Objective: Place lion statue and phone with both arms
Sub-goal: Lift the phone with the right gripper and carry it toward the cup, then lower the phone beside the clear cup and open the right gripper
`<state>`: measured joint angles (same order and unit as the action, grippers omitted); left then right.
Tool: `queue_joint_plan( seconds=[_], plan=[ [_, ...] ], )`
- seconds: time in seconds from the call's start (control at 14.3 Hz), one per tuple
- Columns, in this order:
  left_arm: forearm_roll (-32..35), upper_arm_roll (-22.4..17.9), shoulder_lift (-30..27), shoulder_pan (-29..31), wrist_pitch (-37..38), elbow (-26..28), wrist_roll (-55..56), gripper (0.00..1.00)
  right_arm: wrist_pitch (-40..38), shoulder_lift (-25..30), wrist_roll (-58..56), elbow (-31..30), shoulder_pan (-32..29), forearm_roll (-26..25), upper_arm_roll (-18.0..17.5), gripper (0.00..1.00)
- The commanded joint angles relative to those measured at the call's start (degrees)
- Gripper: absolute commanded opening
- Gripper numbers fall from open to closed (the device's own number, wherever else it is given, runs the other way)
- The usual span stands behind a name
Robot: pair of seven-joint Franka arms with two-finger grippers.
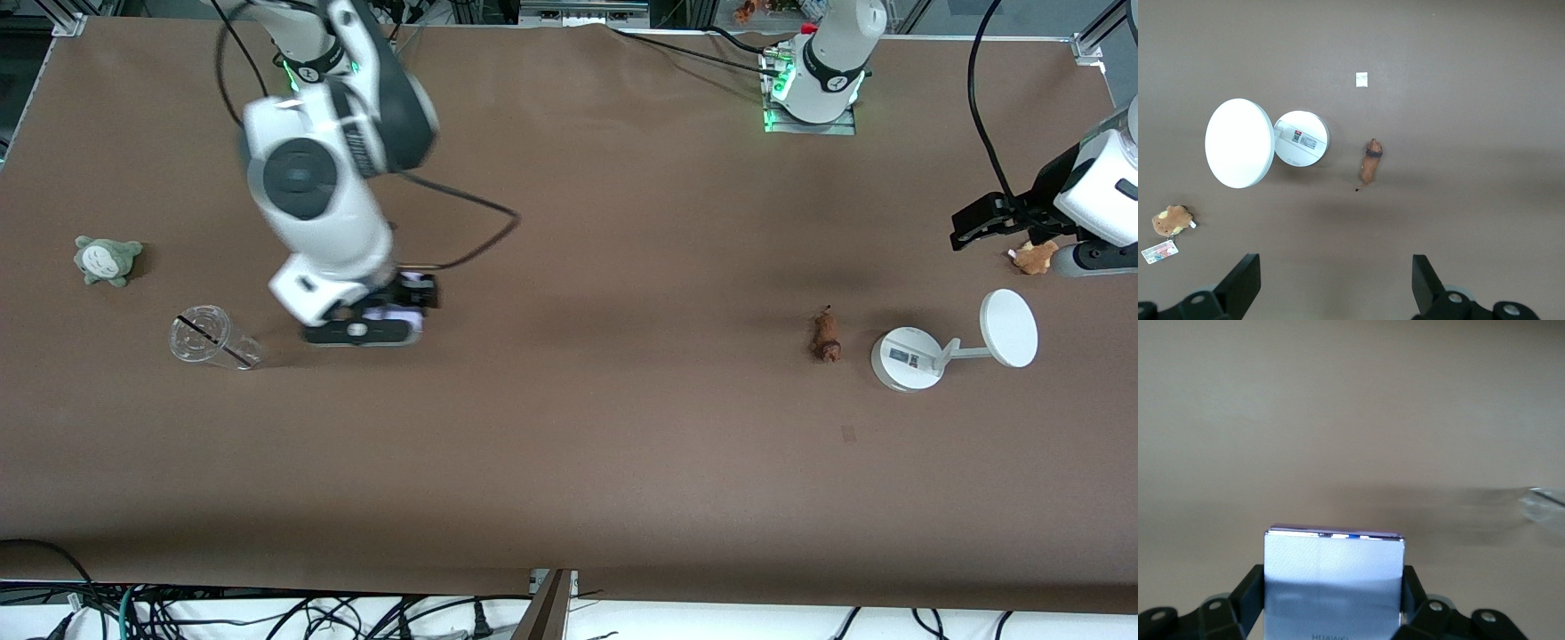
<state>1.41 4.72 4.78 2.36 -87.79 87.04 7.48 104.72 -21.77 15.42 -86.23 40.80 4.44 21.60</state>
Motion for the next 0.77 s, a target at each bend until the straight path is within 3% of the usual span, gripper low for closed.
queue_joint_plan(
  seconds=[0.0, 0.28, 0.7],
  plan=[
    [-1.2, -0.2, -1.2, -0.6, -0.5, 0.9, -0.3, 1.0, 0.0, 5.1, -9.9, -6.9, 0.4, 2.8, 6.0, 0.3],
    [-1.3, -0.2, -0.9, -0.7, -1.0, 0.9, -0.1, 1.0, 4.4, 4.6, -18.9, -11.9, -0.5, 5.0, 10.9, 0.3],
    [-1.3, -0.1, -1.0, -1.0, -0.7, 0.8, 0.1, 1.0, 21.7, -0.9, -30.4, -21.2, -6.3, 10.8, 10.9, 0.3]
  ],
)
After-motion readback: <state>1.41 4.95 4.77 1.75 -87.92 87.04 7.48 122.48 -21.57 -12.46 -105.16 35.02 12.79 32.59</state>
